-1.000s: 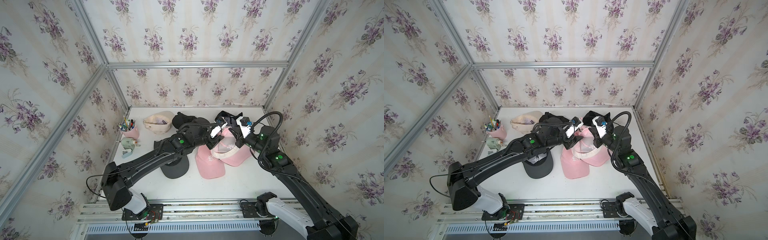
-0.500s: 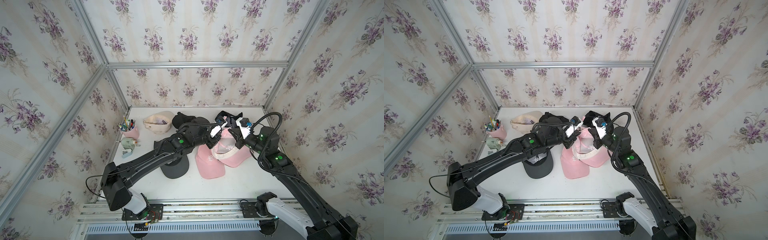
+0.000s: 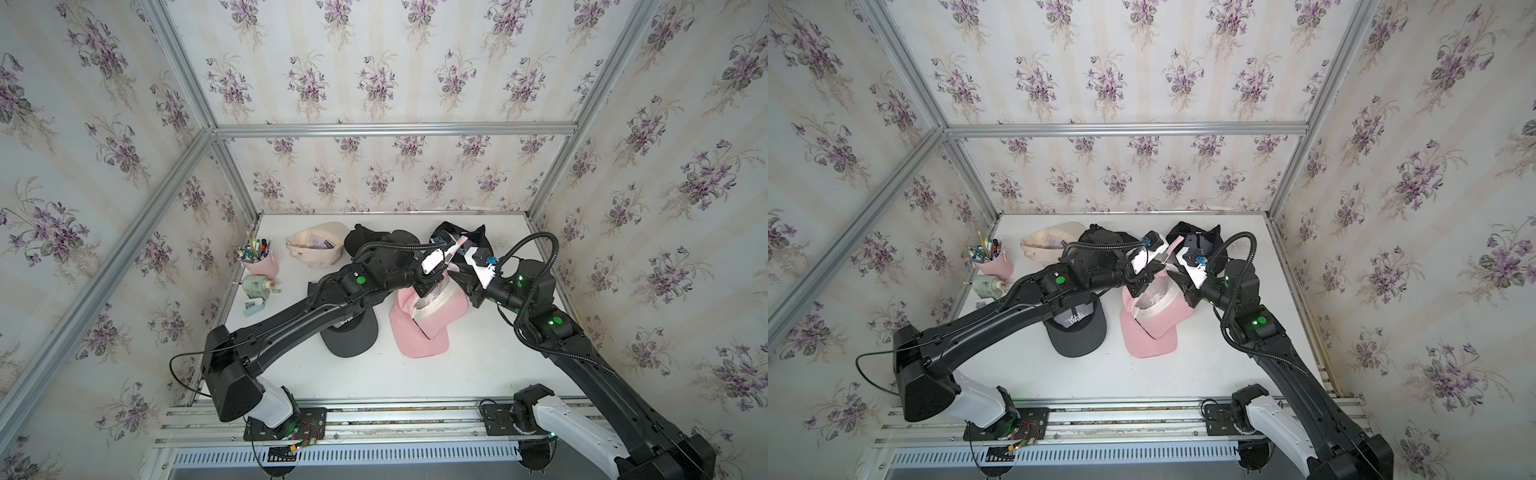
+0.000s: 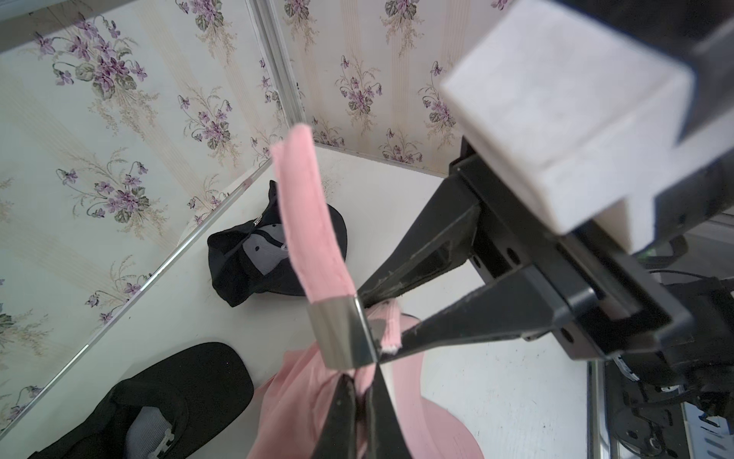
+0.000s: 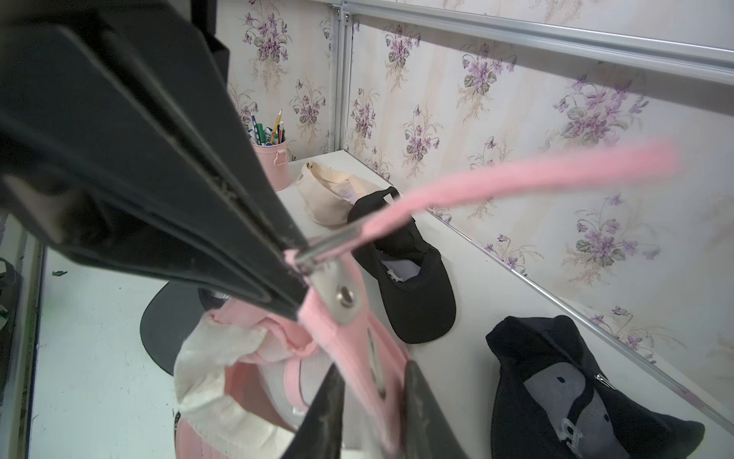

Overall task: Open the adjustable buckle of the baseball cap
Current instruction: Pull the adjustable strap on the baseball cap.

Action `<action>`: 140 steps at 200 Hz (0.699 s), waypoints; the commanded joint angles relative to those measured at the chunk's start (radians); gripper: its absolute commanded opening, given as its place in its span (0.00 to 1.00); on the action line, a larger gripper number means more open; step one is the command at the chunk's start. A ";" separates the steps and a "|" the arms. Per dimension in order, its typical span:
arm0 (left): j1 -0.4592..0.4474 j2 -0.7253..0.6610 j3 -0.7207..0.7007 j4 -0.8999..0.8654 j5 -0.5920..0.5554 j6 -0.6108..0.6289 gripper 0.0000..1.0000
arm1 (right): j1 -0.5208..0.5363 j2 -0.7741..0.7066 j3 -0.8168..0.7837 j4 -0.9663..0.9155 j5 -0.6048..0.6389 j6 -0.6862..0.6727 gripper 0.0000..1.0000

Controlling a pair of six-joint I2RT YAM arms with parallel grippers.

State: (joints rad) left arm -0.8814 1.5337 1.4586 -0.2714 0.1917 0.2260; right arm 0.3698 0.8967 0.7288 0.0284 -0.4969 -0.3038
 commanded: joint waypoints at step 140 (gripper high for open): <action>-0.031 0.113 0.174 -0.102 0.017 0.062 0.00 | 0.004 -0.112 0.023 -0.004 0.102 -0.072 0.10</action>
State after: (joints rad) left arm -0.9100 1.6310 1.6112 -0.3618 0.2092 0.2710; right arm 0.3729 0.7948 0.7425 0.0055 -0.4061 -0.3634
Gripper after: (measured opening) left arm 0.063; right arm 0.126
